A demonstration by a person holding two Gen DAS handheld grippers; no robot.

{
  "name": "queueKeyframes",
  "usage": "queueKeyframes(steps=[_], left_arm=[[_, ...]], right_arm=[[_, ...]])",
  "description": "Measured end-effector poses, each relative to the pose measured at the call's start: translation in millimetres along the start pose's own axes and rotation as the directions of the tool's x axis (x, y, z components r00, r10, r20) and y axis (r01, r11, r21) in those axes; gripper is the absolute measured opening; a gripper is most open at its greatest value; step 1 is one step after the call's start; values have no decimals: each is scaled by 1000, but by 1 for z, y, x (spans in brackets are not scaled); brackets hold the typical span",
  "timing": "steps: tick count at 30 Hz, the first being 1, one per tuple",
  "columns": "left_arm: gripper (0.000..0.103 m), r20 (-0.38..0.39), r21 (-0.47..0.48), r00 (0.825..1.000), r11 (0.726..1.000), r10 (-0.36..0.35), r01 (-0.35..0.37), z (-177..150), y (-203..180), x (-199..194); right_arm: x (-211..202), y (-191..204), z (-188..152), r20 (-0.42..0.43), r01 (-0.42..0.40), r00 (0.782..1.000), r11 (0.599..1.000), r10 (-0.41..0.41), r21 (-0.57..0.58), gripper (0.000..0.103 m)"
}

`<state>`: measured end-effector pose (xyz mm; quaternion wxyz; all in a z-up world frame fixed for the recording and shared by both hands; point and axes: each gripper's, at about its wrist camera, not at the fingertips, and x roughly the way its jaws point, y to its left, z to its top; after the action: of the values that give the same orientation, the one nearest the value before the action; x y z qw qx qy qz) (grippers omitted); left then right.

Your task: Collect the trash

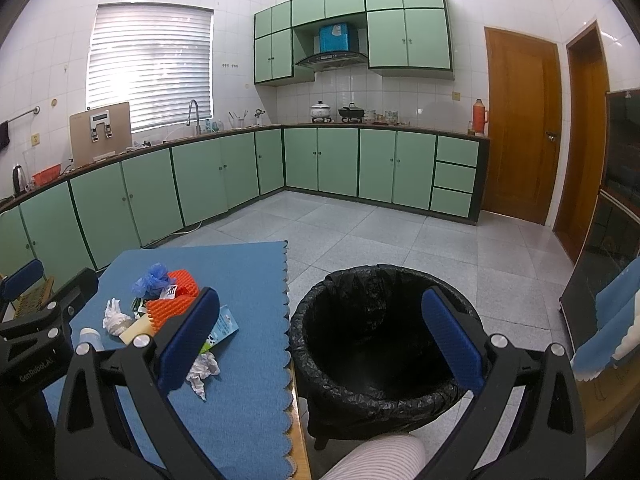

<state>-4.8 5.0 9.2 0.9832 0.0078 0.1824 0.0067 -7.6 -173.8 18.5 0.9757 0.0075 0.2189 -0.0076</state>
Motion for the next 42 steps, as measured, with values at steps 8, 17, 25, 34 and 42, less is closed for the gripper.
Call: queueKeyframes(steps=[8, 17, 25, 34, 42], left_arm=[[97, 1, 1, 1000, 1000, 2, -2, 1, 0, 0], [97, 3, 2, 1000, 1000, 3, -3, 3, 0, -2], [97, 3, 1, 1000, 1000, 3, -3, 2, 0, 0], [97, 3, 0, 1000, 1000, 3, -3, 1, 0, 0], [97, 2, -1, 1000, 1000, 4, -4, 1, 1, 0]], right_arm=[[0, 0, 1, 1, 1, 1000, 1000, -1, 0, 98], [0, 1, 4, 3, -1, 1000, 1000, 1, 1, 98], [-1, 1, 5, 2, 0, 1000, 1000, 0, 1, 98], [1, 2, 3, 0, -1, 1000, 1000, 1, 1, 98], [2, 1, 2, -2, -2, 1000, 1000, 2, 3, 98]])
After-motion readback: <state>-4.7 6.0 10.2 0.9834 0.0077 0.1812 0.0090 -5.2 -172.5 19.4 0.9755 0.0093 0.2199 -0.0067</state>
